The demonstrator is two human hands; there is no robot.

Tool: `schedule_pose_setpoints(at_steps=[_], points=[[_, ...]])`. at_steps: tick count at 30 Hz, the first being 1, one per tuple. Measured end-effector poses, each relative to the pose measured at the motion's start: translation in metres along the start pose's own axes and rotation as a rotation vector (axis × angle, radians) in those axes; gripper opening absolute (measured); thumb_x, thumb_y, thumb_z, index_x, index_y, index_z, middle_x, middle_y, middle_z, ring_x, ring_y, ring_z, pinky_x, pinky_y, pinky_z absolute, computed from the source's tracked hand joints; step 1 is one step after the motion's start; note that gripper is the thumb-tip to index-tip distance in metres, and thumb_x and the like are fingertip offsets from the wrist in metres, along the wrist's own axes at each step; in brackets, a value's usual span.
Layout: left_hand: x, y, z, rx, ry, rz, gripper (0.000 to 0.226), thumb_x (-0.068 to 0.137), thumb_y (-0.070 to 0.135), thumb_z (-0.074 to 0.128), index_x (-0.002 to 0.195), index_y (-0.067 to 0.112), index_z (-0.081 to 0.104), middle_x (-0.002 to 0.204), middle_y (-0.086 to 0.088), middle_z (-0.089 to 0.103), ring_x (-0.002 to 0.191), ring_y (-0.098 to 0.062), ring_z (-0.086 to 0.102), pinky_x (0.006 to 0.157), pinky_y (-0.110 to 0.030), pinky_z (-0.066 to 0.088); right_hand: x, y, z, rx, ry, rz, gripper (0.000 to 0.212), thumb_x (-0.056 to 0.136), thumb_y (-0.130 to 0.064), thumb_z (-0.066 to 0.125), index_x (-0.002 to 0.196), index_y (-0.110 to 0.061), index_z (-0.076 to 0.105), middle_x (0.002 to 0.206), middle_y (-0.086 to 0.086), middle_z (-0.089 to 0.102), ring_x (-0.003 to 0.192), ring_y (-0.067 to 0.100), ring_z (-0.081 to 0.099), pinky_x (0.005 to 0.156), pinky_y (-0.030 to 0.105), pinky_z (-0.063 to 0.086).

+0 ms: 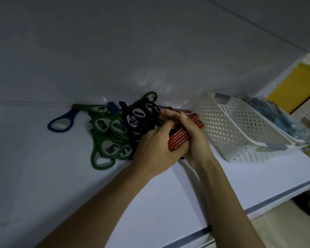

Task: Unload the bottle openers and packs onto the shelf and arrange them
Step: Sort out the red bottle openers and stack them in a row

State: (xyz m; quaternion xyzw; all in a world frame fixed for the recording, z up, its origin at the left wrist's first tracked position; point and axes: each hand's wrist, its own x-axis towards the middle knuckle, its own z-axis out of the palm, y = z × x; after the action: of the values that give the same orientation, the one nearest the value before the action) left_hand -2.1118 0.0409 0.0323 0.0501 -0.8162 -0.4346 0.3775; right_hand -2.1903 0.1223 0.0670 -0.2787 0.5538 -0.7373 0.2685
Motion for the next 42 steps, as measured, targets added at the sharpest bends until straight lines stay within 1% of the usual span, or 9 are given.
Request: schedule_pose_setpoints(at_steps=[6, 11, 14, 20, 24, 27, 30, 36, 42], points=[[0.009, 0.031, -0.008, -0.43, 0.302, -0.21, 0.047, 0.08, 0.061, 0.041, 0.112, 0.028, 0.045, 0.095, 0.014, 0.065, 0.086, -0.004, 0.065, 0.072, -0.032, 0.057, -0.003, -0.01, 0.036, 0.175, 0.087, -0.059, 0.052, 0.087, -0.034, 0.055, 0.115, 0.009, 0.058, 0.12, 0.028, 0.059, 0.113, 0.039, 0.057, 0.102, 0.05, 0.044], [0.03, 0.048, -0.046, -1.04, 0.537, -0.609, 0.053, 0.087, 0.052, 0.045, 0.118, 0.011, 0.057, 0.114, -0.012, 0.065, 0.1, -0.027, 0.065, 0.09, -0.046, 0.052, -0.01, -0.018, 0.094, 0.137, 0.055, -0.193, 0.014, 0.081, -0.025, 0.064, 0.075, -0.018, 0.073, 0.092, 0.008, 0.073, 0.094, 0.023, 0.069, 0.09, 0.037, 0.053], [0.022, 0.033, -0.096, -1.074, 0.615, -0.705, 0.047, 0.099, 0.037, 0.038, 0.127, 0.002, 0.051, 0.12, -0.022, 0.061, 0.105, -0.034, 0.063, 0.091, -0.045, 0.053, -0.013, -0.01, 0.138, 0.034, 0.038, -0.231, 0.029, 0.082, -0.011, 0.067, 0.084, 0.016, 0.06, 0.09, 0.037, 0.062, 0.087, 0.052, 0.06, 0.077, 0.041, 0.05], [-0.031, 0.033, -0.177, -0.907, 0.669, -0.491, 0.038, 0.098, 0.037, 0.038, 0.101, 0.01, 0.065, 0.093, -0.004, 0.072, 0.088, -0.015, 0.069, 0.07, -0.026, 0.052, -0.031, 0.007, 0.227, 0.085, -0.068, -0.099, 0.024, 0.088, -0.021, 0.065, 0.069, -0.008, 0.072, 0.077, 0.013, 0.071, 0.076, 0.02, 0.068, 0.074, 0.029, 0.055], [-0.069, 0.027, -0.206, -0.114, 0.529, -0.299, 0.015, 0.097, 0.03, 0.045, 0.11, 0.031, 0.053, 0.095, 0.022, 0.062, 0.093, 0.006, 0.061, 0.07, -0.007, 0.045, -0.029, 0.01, 0.266, 0.299, -0.06, 0.111, 0.018, 0.09, -0.021, 0.062, 0.088, -0.005, 0.071, 0.083, 0.005, 0.073, 0.074, 0.016, 0.067, 0.078, 0.036, 0.056], [-0.091, 0.009, -0.231, 0.17, 0.301, -0.246, 0.03, 0.098, 0.024, 0.044, 0.127, 0.03, 0.043, 0.111, 0.014, 0.06, 0.095, -0.001, 0.06, 0.08, -0.017, 0.049, -0.027, 0.014, 0.282, 0.307, -0.097, 0.239, 0.022, 0.089, -0.025, 0.063, 0.097, -0.004, 0.065, 0.098, 0.003, 0.074, 0.072, 0.01, 0.067, 0.073, 0.03, 0.056], [-0.093, 0.0, -0.257, 0.101, 0.335, -0.24, 0.013, 0.099, 0.018, 0.042, 0.104, 0.029, 0.046, 0.089, 0.007, 0.061, 0.066, -0.003, 0.06, 0.06, -0.017, 0.049, -0.029, 0.019, 0.29, 0.148, -0.267, 0.216, 0.017, 0.087, -0.028, 0.065, 0.082, -0.012, 0.067, 0.09, 0.005, 0.073, 0.078, 0.017, 0.068, 0.075, 0.035, 0.053], [-0.082, -0.024, -0.289, -0.222, 0.245, -0.337, 0.007, 0.099, 0.017, 0.04, 0.102, 0.019, 0.046, 0.091, -0.008, 0.057, 0.05, -0.003, 0.054, 0.048, -0.015, 0.044, -0.013, 0.011, 0.264, -0.232, -0.357, -0.061, 0.034, 0.087, -0.011, 0.065, 0.119, -0.017, 0.057, 0.103, 0.018, 0.069, 0.091, 0.015, 0.069, 0.081, 0.022, 0.056], [-0.084, -0.048, -0.27, 0.1, 0.202, -0.247, 0.058, 0.09, 0.037, 0.052, 0.14, 0.018, 0.029, 0.11, 0.015, 0.054, 0.089, 0.01, 0.056, 0.074, -0.005, 0.044, -0.005, 0.022, 0.261, -0.188, -0.257, 0.048, 0.023, 0.087, -0.001, 0.063, 0.109, -0.006, 0.059, 0.094, 0.014, 0.073, 0.078, 0.018, 0.073, 0.065, 0.022, 0.057]])
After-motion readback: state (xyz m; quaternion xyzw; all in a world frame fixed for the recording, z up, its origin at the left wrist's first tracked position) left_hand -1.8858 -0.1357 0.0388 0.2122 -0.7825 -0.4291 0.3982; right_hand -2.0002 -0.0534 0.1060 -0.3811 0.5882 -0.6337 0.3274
